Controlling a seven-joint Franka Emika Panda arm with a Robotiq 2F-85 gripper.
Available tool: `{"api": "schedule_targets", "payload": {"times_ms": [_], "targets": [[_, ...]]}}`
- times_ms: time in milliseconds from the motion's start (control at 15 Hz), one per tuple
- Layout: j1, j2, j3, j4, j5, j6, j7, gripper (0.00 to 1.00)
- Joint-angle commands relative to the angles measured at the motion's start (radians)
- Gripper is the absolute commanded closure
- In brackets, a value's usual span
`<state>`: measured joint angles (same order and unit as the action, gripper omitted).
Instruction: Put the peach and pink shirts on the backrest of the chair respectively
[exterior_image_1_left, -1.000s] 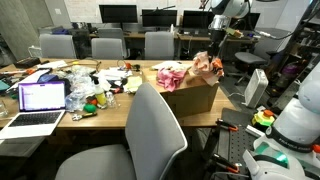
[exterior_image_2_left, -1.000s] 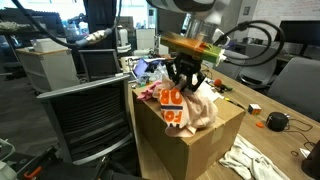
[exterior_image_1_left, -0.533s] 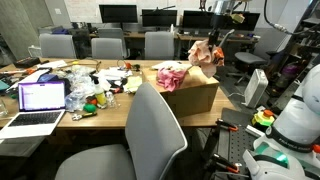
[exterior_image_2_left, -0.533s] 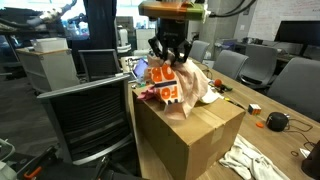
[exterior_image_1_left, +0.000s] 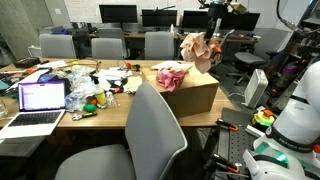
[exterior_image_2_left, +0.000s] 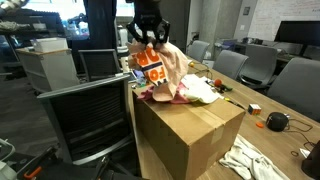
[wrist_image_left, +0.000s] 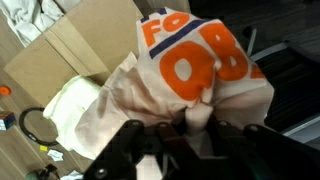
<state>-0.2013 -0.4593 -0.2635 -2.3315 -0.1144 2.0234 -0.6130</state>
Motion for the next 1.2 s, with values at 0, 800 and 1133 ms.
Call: {"api": "schedule_targets", "payload": {"times_ms": [0, 800, 1133], "targets": [[0.051, -0.062, 0.035, -0.037, -0.056, 0.003, -0.013, 0.96], [0.208, -0.058, 0.186, -0.023, -0.113, -0.035, 0.029, 0.96], [0.288, -0.065, 0.209, -0.018, -0.073, -0.152, -0.011, 0.96]]}}
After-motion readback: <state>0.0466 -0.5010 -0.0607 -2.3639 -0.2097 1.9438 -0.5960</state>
